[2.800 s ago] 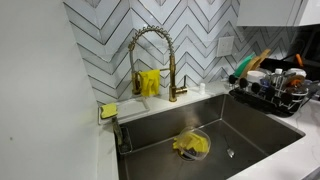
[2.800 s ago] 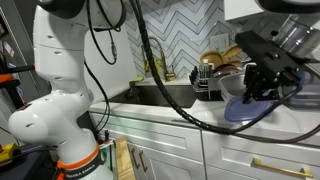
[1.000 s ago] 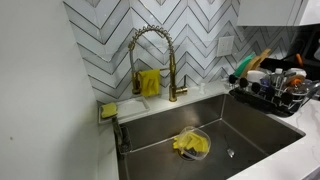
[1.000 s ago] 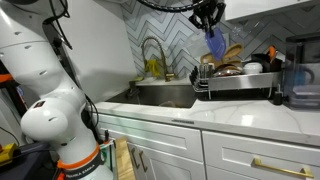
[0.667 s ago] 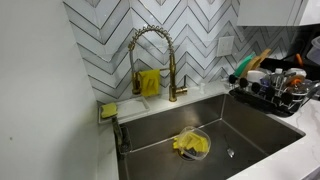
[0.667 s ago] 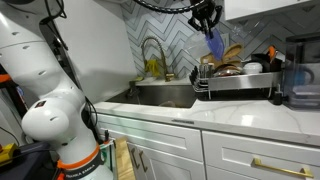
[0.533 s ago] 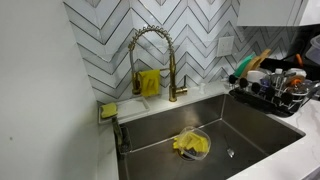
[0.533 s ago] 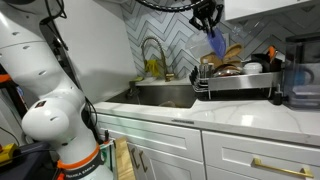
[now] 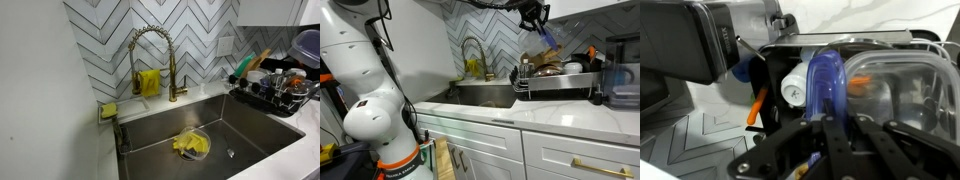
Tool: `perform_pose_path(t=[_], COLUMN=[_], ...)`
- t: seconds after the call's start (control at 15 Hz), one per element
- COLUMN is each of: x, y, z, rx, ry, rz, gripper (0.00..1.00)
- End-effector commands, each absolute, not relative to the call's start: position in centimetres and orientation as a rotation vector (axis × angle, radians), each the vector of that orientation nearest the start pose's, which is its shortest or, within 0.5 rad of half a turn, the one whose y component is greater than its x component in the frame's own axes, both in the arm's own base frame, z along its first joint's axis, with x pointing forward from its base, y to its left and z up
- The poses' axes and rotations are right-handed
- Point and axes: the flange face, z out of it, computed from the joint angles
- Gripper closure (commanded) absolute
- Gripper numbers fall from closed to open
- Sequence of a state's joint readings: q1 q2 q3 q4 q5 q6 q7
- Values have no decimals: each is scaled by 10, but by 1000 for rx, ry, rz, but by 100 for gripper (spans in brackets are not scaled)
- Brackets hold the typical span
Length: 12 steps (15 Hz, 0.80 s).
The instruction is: Put the container on the drying rack
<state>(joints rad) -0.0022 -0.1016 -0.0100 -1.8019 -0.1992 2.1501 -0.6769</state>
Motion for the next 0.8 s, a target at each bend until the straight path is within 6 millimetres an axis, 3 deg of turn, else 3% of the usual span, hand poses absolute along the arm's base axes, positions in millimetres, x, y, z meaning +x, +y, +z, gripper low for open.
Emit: perform_pose_path(t=[0.0,0.27,0.73], x=[579,595,623], y=[3,19,31], z=[612,593,569], rx=[-3159,-3141,-3150], ry=[-1408,-1581,-1685], rz=[-687,-707,-763], gripper=[97,97,97])
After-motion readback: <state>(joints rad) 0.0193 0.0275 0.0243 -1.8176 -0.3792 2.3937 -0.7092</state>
